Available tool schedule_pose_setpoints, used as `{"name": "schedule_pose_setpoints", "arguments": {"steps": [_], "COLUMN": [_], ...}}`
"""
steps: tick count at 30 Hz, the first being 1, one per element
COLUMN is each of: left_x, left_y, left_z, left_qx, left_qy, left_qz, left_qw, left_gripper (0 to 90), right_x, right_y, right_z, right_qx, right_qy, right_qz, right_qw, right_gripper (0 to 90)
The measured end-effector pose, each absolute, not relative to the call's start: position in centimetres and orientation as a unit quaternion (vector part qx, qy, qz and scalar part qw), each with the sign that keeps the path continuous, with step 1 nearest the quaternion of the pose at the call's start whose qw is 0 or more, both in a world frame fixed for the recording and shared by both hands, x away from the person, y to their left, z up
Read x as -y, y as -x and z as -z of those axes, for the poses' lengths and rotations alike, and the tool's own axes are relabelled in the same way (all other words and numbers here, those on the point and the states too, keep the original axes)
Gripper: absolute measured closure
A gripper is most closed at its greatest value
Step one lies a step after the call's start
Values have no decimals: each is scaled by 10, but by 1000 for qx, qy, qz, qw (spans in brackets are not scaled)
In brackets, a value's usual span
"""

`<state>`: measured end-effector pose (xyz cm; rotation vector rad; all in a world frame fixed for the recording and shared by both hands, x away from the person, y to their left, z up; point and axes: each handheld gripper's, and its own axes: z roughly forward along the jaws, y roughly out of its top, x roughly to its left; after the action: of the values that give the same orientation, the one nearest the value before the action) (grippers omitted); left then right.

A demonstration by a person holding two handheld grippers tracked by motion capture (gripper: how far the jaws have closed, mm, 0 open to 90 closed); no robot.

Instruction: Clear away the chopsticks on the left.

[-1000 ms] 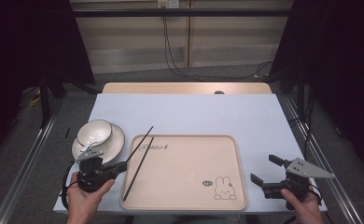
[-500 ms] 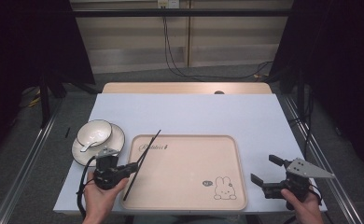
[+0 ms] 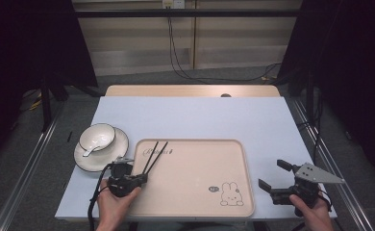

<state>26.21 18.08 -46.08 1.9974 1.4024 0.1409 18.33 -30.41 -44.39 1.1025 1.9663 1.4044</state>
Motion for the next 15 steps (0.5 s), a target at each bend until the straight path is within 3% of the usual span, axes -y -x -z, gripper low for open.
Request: {"name": "schedule_pose_setpoints", "arguments": {"steps": [15], "left_x": [-183], "left_y": [-264], "left_z": [463], "left_qx": [-528], "left_qy": [-777], "left_qz": [-45], "left_qw": [341], "left_gripper": [825], "right_x": [303], "right_y": [-184], "right_z": [444], "right_qx": [-720], "right_qy": [-400], "right_qz": [-514], "right_qw": [238], "right_gripper": [21]}}
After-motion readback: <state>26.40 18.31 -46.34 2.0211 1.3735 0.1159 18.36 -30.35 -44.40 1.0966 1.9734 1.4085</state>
